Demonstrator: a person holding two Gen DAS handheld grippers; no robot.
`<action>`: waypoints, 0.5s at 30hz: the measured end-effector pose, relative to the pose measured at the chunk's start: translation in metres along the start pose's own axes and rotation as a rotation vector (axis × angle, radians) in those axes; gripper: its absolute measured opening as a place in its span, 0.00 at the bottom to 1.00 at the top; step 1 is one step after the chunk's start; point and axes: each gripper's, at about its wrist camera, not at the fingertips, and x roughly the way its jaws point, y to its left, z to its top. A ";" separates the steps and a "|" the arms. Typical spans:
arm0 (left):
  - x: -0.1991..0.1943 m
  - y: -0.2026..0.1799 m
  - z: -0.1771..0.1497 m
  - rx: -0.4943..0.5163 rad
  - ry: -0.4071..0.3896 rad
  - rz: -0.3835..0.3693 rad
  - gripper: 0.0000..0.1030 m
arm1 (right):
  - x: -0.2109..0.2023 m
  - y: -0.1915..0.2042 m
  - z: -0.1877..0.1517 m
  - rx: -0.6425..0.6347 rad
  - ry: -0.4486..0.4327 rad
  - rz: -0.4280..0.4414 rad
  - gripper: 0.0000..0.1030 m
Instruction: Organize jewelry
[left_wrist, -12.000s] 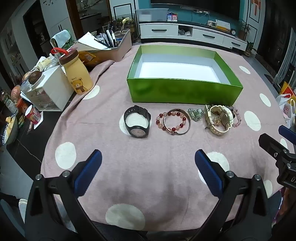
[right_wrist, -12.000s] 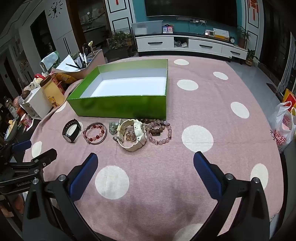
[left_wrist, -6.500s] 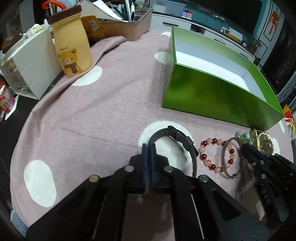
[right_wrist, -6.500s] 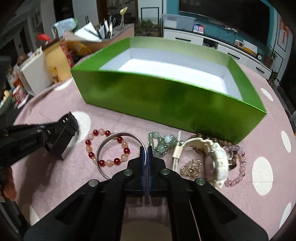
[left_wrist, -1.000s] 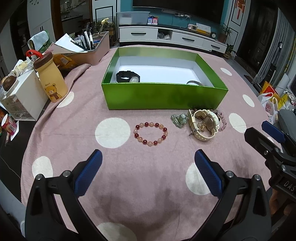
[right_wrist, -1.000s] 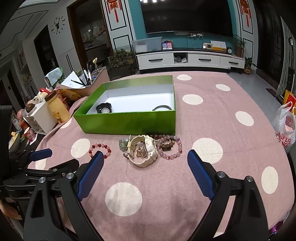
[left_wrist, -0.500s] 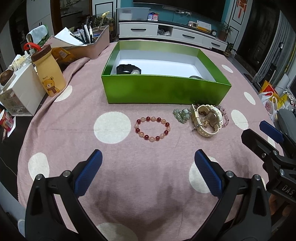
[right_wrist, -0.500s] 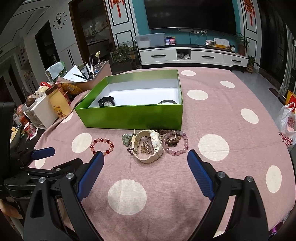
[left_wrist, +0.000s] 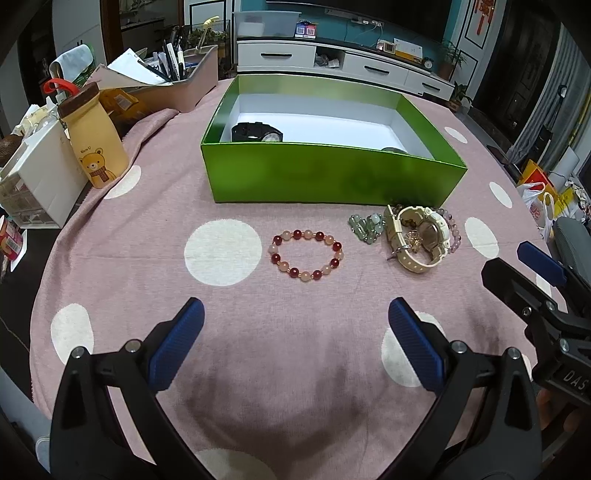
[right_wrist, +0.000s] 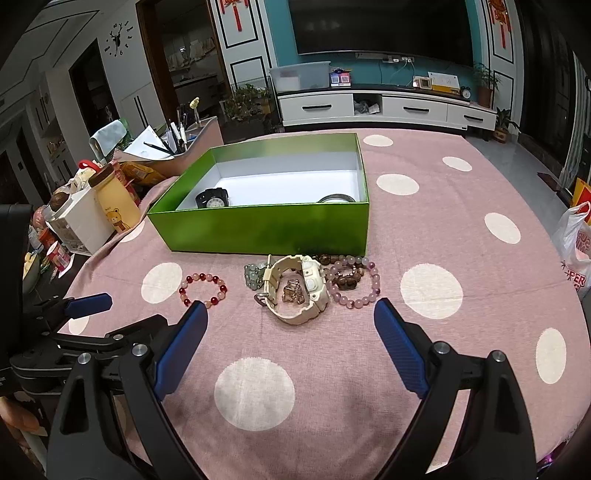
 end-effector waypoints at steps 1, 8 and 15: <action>0.000 0.000 0.000 -0.001 0.001 0.000 0.98 | 0.001 0.000 0.000 0.000 0.002 0.000 0.89; 0.004 0.002 -0.001 -0.005 0.004 -0.001 0.98 | 0.007 0.000 0.000 -0.001 0.013 0.001 0.89; 0.010 0.004 -0.001 0.000 0.005 -0.002 0.98 | 0.013 0.001 -0.001 -0.005 0.024 0.001 0.89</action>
